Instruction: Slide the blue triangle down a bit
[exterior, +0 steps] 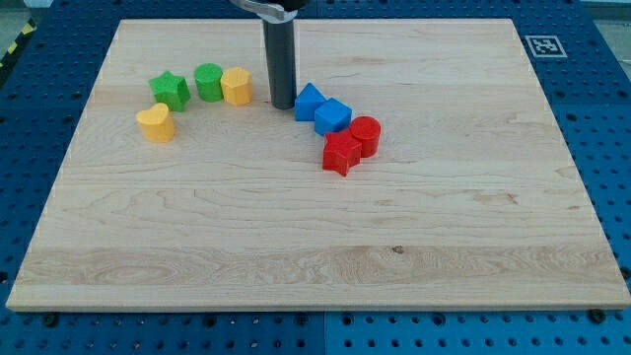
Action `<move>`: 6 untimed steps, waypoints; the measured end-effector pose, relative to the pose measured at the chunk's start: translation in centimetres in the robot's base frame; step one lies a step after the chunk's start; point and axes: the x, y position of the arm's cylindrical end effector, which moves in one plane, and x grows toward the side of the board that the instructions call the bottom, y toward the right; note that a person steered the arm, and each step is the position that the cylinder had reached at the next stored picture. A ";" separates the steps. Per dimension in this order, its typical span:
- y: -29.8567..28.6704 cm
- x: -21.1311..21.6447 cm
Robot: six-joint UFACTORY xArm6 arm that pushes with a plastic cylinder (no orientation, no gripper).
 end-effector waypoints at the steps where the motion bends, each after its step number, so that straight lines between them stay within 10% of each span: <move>1: 0.0 -4.0; 6: 3.3 0.4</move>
